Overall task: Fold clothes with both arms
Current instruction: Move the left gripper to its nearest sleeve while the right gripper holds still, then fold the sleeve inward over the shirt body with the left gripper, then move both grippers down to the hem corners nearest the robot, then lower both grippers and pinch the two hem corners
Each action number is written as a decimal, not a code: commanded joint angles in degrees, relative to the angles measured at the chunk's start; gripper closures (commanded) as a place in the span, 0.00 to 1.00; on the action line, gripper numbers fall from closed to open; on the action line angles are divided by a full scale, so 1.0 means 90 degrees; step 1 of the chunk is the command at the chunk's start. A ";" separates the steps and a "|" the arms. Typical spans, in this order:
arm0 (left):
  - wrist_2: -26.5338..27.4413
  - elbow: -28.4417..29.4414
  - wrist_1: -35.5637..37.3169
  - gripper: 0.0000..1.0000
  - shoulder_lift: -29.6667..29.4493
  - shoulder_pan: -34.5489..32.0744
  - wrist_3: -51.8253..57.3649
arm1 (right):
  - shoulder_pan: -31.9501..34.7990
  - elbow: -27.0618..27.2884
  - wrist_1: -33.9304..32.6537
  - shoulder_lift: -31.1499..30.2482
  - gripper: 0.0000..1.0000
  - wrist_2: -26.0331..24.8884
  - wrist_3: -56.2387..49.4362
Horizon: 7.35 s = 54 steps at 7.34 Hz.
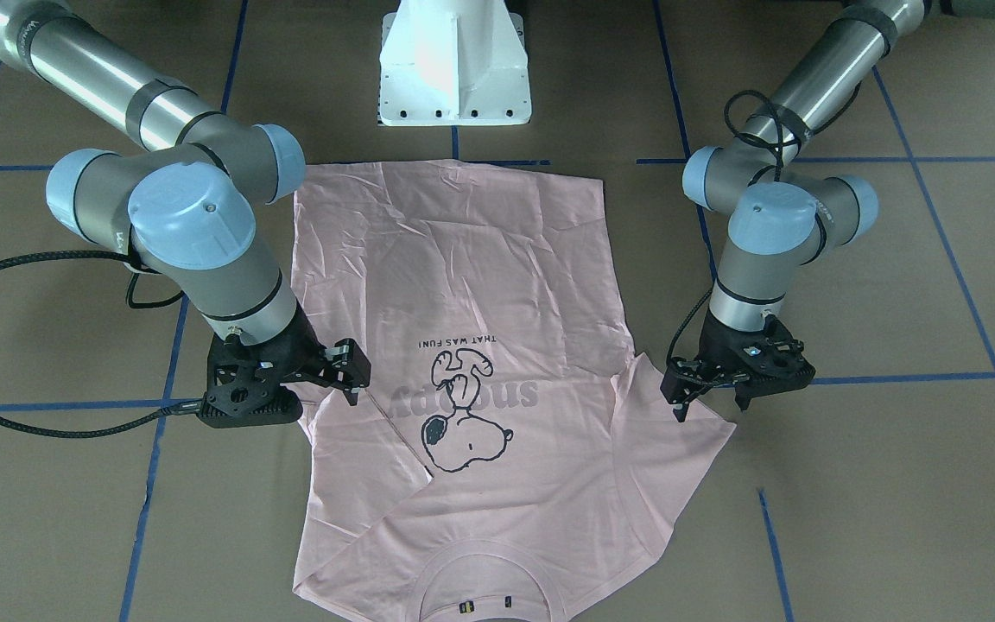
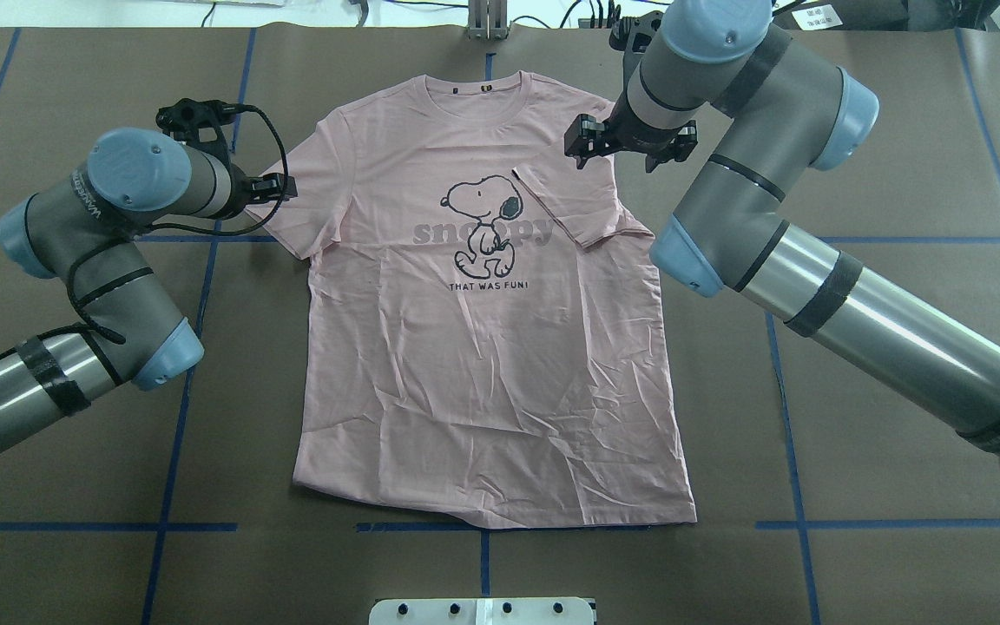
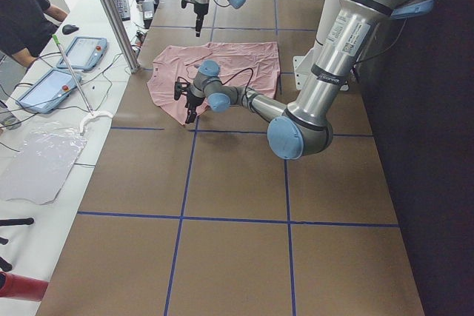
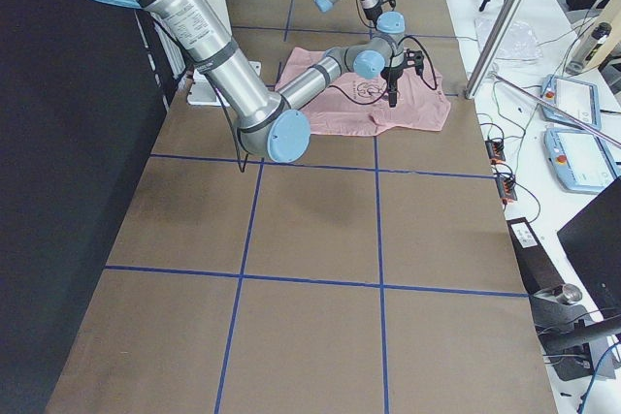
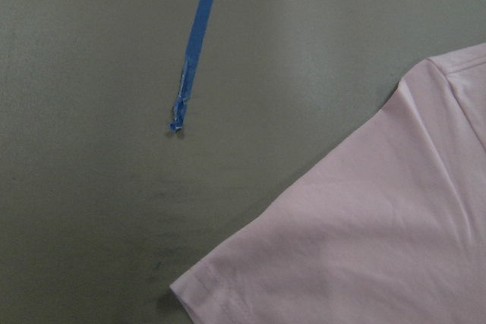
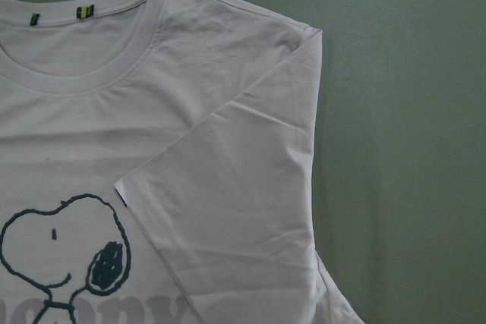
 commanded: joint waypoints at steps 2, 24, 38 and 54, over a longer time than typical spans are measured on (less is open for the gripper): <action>0.0078 0.0448 -0.0383 0.03 -0.0014 -0.0005 0.0033 | 0.0017 0.0016 0.0021 -0.0063 0.00 -0.0016 0.0188; 0.0010 0.1269 0.0516 1.00 -0.2299 0.0278 -0.1335 | 0.0125 0.0016 0.0012 -0.0249 0.00 0.0023 -0.0026; -0.1231 -0.4316 0.1941 0.00 0.1197 0.0600 -0.0602 | -0.1961 0.3835 -0.0279 -0.3508 0.00 -0.0969 0.2183; -0.0928 -0.4336 0.1961 0.00 0.1099 0.0610 -0.0602 | -0.3420 0.3649 -0.0184 -0.3667 0.17 -0.1490 0.3158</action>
